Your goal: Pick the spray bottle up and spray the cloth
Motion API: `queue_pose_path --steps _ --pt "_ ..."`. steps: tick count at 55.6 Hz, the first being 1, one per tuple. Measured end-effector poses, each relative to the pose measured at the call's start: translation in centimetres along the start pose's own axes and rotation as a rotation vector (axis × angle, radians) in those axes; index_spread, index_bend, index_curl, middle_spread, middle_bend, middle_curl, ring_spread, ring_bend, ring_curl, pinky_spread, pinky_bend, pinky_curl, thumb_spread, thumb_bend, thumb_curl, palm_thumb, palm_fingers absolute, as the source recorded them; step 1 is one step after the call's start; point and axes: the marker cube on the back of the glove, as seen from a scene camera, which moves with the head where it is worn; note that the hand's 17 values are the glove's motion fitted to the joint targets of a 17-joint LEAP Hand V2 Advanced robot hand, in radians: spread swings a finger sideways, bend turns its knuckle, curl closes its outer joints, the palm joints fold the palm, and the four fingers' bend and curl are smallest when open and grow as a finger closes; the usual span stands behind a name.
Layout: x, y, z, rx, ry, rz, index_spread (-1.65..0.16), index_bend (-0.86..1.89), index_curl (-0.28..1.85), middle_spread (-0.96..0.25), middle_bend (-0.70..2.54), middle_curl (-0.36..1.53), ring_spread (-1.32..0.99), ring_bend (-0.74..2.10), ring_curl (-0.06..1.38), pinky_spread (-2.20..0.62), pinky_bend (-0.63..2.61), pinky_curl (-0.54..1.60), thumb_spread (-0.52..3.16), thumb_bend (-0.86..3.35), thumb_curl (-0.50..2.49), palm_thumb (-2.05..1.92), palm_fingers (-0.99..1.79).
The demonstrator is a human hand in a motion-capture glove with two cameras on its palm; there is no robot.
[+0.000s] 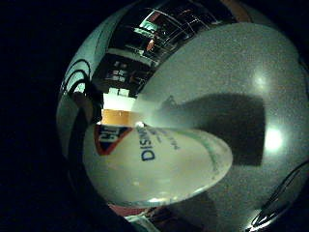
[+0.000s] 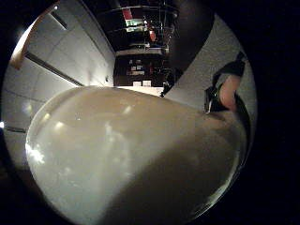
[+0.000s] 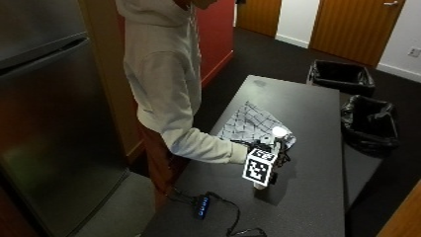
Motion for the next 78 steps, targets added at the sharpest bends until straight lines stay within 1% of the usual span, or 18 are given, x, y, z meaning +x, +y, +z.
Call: queue_pose_path --steps 5,10,14,17,22,29,39,41,45,49,51,54,58,60,63,65,74,78 --pt "-1.7 0.6 1.5 -0.084 0.054 -0.012 -0.21 0.30 0.41 -0.19 0.39 0.45 -0.22 0.46 0.38 -0.19 0.25 0.36 0.38 -0.02 0.59 1.02 1.31" --pt "-3.4 1.6 1.9 -0.203 0.255 -0.067 -0.21 0.29 0.43 -0.18 0.44 0.47 -0.21 0.49 0.40 -0.21 0.25 0.36 0.28 -0.02 0.62 1.03 1.34" --pt "-8.1 1.9 2.9 -0.240 0.220 -0.110 -0.21 0.30 0.44 -0.17 0.46 0.48 -0.21 0.50 0.42 -0.22 0.25 0.37 0.22 -0.03 0.64 1.04 1.35" --pt "-11.1 1.9 3.7 -0.236 0.206 -0.141 -0.21 0.31 0.45 -0.17 0.47 0.48 -0.20 0.51 0.43 -0.23 0.26 0.37 0.19 -0.03 0.66 1.03 1.36" --pt "-11.6 1.5 3.8 -0.224 0.532 -0.211 -0.21 0.32 0.47 -0.17 0.49 0.49 -0.20 0.53 0.44 -0.23 0.26 0.37 0.15 -0.03 0.67 1.03 1.36" --pt "-16.6 3.2 5.6 -0.282 0.750 -0.278 -0.21 0.34 0.49 -0.16 0.50 0.49 -0.20 0.54 0.45 -0.23 0.28 0.37 0.11 -0.03 0.69 1.03 1.36" --pt "-21.9 6.7 7.6 -0.369 1.140 -0.398 -0.21 0.35 0.51 -0.15 0.52 0.50 -0.19 0.55 0.46 -0.23 0.29 0.37 0.07 -0.03 0.72 1.02 1.36" --pt "-22.5 7.4 8.7 -0.376 1.209 -0.396 -0.21 0.36 0.51 -0.15 0.52 0.50 -0.19 0.56 0.46 -0.23 0.30 0.38 0.07 -0.03 0.72 1.02 1.36" --pt "-22.9 8.1 9.7 -0.327 1.409 -0.327 -0.21 0.36 0.51 -0.15 0.53 0.50 -0.19 0.56 0.46 -0.23 0.30 0.38 0.06 -0.03 0.73 1.02 1.36" --pt "-23.4 9.9 11.7 -0.466 1.397 -0.428 -0.21 0.36 0.52 -0.15 0.53 0.50 -0.19 0.56 0.46 -0.23 0.31 0.38 0.05 -0.03 0.73 1.02 1.36" --pt "-23.4 10.6 12.6 -0.491 1.417 -0.446 -0.21 0.36 0.52 -0.15 0.53 0.50 -0.19 0.56 0.46 -0.23 0.31 0.38 0.05 -0.03 0.73 1.02 1.36" --pt "-23.0 11.3 14.2 -0.456 1.485 -0.403 -0.21 0.36 0.52 -0.15 0.53 0.50 -0.19 0.57 0.46 -0.23 0.31 0.37 0.05 -0.03 0.74 1.02 1.36" --pt "-22.1 11.9 16.3 -0.340 1.566 -0.261 -0.21 0.36 0.52 -0.15 0.54 0.50 -0.19 0.57 0.46 -0.23 0.32 0.38 0.04 -0.03 0.74 1.02 1.36" --pt "-21.7 12.5 16.9 -0.376 1.565 -0.278 -0.21 0.37 0.52 -0.15 0.54 0.50 -0.19 0.57 0.46 -0.23 0.32 0.38 0.04 -0.03 0.74 1.02 1.36" --pt "-21.0 13.5 17.2 -0.510 1.579 -0.391 -0.21 0.37 0.53 -0.15 0.54 0.50 -0.19 0.57 0.46 -0.23 0.32 0.38 0.04 -0.03 0.74 1.01 1.36" --pt "-20.4 14.0 17.6 -0.551 1.598 -0.422 -0.21 0.37 0.53 -0.15 0.54 0.50 -0.19 0.57 0.46 -0.23 0.32 0.38 0.04 -0.03 0.75 1.01 1.36" --pt "-19.4 15.3 19.6 -0.572 1.610 -0.392 -0.21 0.37 0.53 -0.15 0.54 0.50 -0.19 0.57 0.46 -0.23 0.32 0.38 0.04 -0.03 0.75 1.01 1.35" --pt "-19.7 15.6 20.6 -0.550 1.609 -0.355 -0.21 0.37 0.53 -0.15 0.54 0.50 -0.19 0.57 0.46 -0.23 0.32 0.38 0.04 -0.03 0.75 1.01 1.35"
